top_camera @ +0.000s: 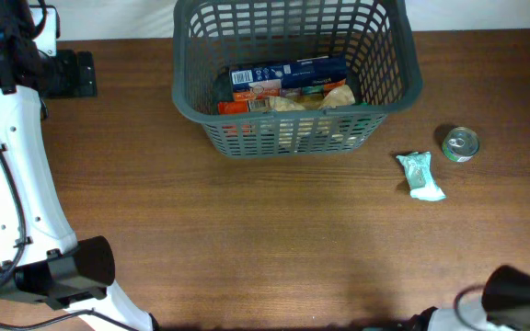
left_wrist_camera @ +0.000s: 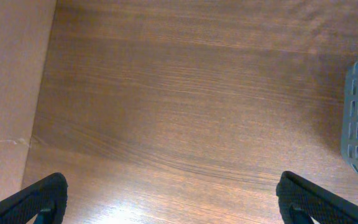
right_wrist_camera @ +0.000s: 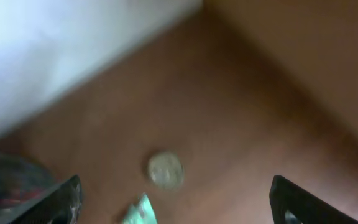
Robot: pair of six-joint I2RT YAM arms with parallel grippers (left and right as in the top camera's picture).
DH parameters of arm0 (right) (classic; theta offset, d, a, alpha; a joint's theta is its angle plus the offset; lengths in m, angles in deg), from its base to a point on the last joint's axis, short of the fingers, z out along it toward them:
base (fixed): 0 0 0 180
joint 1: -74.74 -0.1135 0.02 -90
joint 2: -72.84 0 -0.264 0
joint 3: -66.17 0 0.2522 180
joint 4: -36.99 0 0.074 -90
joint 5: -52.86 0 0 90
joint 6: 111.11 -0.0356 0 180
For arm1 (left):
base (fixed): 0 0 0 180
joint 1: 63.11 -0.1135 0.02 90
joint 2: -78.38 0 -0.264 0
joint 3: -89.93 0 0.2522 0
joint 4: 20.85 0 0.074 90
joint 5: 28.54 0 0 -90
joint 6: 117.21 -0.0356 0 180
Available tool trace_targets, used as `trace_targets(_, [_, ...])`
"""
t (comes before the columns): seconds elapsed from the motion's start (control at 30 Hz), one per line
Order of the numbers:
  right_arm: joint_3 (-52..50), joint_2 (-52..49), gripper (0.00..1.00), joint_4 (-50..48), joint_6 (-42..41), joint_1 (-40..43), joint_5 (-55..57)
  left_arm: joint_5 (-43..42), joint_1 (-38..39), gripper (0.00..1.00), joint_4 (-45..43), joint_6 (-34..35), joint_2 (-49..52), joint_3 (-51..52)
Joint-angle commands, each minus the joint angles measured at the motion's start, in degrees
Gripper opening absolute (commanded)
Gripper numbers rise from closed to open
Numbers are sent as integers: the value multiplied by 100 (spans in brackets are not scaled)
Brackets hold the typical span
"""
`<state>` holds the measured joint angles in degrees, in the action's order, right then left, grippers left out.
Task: Pack container
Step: 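Release the jar into the basket and withdraw the right gripper, then move the right gripper down onto the olive tin can and grasp it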
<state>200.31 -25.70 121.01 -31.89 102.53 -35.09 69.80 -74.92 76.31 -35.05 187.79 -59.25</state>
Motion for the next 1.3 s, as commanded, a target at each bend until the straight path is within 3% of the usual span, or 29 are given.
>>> trace_targets(0.0, [-686, -413, 91, -225, -308, -39, -138, -44, -35, 99, 4, 50, -35, 17])
trace_targets(0.13, [-1062, -1156, 100, -581, -321, -116, -162, -44, -35, 99, 4, 52, -33, 17])
trace_targets(0.47, [-1060, -2826, 99, -793, -321, -280, -551, -42, -35, 99, 4, 50, -33, 17])
trace_targets(1.27, [-1200, -3119, 99, -944, -275, -667, 125, -44, -35, 99, 4, 50, -33, 17])
